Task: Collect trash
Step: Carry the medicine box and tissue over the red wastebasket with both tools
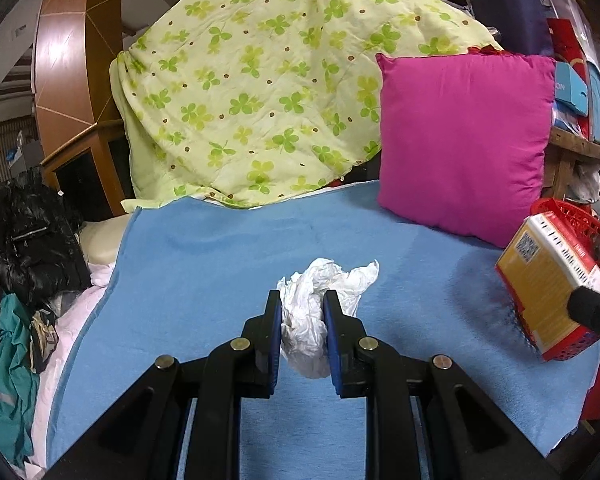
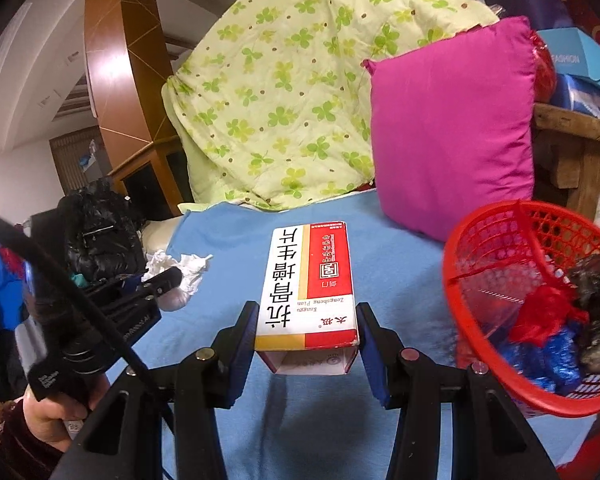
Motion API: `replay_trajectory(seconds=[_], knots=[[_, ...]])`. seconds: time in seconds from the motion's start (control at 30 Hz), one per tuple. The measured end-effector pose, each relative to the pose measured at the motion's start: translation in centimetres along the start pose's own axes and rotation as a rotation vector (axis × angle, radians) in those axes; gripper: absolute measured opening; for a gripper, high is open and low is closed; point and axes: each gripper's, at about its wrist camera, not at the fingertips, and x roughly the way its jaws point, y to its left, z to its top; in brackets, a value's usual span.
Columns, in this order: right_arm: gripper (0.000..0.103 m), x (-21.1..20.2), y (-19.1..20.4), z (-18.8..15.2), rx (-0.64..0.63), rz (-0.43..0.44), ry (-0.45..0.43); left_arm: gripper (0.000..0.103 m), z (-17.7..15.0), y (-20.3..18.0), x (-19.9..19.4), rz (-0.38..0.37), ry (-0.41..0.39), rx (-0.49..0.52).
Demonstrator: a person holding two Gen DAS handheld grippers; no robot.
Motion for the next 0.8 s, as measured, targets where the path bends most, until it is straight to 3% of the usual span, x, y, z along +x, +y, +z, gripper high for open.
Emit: replay_trajectory(seconds=[0.47, 0.8], knots=[[0.051, -3.3, -3.6, 0.4, 0.070, -0.020, -0.046, 0.021, 1.5, -4.1, -0.4, -0.038, -0.012, 0.020], [0.051, -5.8, -5.2, 1.4, 0.120, -0.012, -0.145, 0.021, 2.7, -6.8, -1.2, -0.064, -0.039, 0.037]])
